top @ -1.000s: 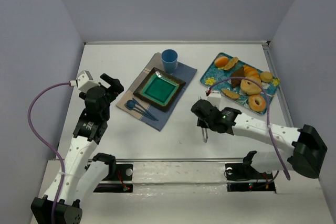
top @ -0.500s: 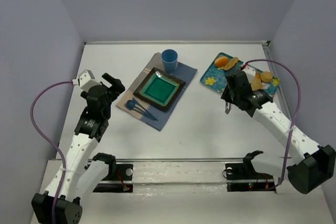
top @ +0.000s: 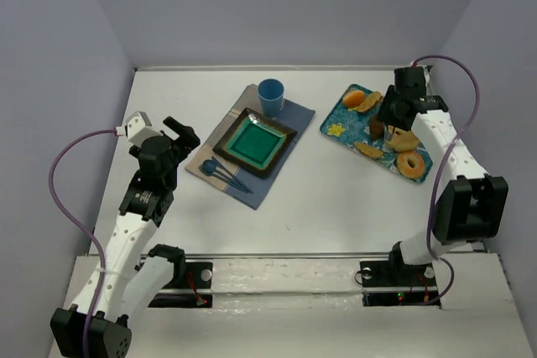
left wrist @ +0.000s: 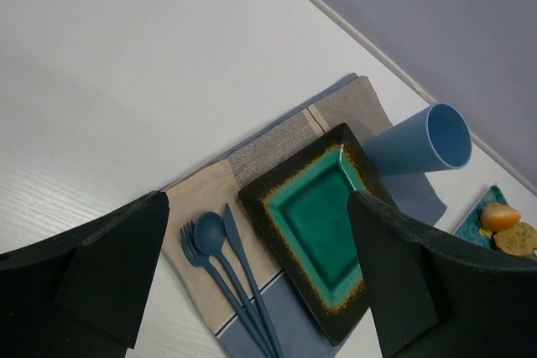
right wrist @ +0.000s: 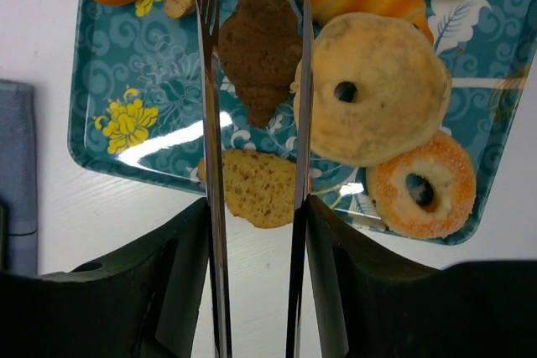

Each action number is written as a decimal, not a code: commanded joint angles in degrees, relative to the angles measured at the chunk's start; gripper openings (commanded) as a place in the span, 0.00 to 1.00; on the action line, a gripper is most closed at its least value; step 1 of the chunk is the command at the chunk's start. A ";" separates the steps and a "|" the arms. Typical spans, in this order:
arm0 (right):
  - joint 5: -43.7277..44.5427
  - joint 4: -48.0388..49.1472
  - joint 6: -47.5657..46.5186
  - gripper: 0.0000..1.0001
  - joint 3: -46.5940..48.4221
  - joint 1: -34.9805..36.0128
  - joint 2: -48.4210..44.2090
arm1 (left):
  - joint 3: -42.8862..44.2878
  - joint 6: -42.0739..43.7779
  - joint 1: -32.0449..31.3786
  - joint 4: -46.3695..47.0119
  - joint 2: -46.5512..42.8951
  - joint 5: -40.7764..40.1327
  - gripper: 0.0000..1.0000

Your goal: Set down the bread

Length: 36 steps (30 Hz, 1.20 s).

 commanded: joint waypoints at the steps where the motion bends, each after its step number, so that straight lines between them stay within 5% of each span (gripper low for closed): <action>1: -2.64 0.82 -4.38 0.53 5.58 -1.90 2.27 | 0.04 0.15 -0.19 2.75 0.33 -1.09 0.99; 22: -3.59 1.52 -2.00 0.53 8.31 -3.57 12.12 | 0.22 0.24 -0.19 2.75 1.65 -1.35 0.99; 29: -2.81 1.61 -1.92 0.31 8.40 -3.57 10.36 | 0.22 0.15 -0.19 2.75 1.82 -1.44 0.99; 36: -2.10 1.34 -3.06 0.22 8.83 -3.57 4.74 | 0.13 0.24 -0.19 2.75 1.47 -1.35 0.99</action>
